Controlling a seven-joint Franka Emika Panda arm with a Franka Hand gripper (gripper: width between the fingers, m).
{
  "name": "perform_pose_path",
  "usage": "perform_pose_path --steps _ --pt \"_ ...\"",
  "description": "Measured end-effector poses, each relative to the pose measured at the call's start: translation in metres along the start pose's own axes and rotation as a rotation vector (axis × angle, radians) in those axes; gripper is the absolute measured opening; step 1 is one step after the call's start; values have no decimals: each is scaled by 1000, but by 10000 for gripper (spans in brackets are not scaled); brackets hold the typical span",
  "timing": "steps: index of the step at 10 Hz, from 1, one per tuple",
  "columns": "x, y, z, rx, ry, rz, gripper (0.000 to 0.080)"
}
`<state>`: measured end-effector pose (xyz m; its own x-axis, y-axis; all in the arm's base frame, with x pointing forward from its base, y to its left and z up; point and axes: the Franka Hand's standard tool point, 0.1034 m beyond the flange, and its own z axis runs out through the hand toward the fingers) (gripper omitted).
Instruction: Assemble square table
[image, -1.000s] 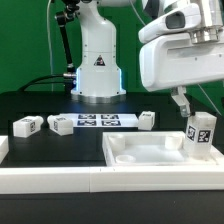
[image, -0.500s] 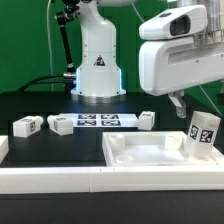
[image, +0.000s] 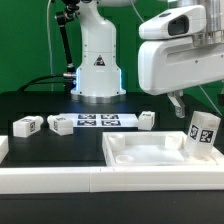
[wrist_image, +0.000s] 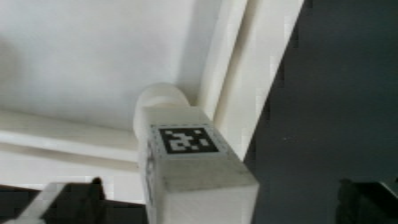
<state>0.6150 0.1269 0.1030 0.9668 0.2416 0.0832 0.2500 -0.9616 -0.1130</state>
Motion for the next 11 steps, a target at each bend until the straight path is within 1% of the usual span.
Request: perform_pose_path --steps 1,2,3,7,8,9,10,11 --pt "1 -1 2 -11 27 3 649" --pt "2 -1 2 -13 27 -2 649" --pt "2 3 2 -13 29 -5 649" --pt "2 3 2 -13 27 -3 649" --pt "0 4 6 -14 22 6 649" --pt "-1 2 11 -15 20 21 649" --pt "-1 -1 13 -16 19 64 649" --pt "1 0 13 -18 19 59 649"
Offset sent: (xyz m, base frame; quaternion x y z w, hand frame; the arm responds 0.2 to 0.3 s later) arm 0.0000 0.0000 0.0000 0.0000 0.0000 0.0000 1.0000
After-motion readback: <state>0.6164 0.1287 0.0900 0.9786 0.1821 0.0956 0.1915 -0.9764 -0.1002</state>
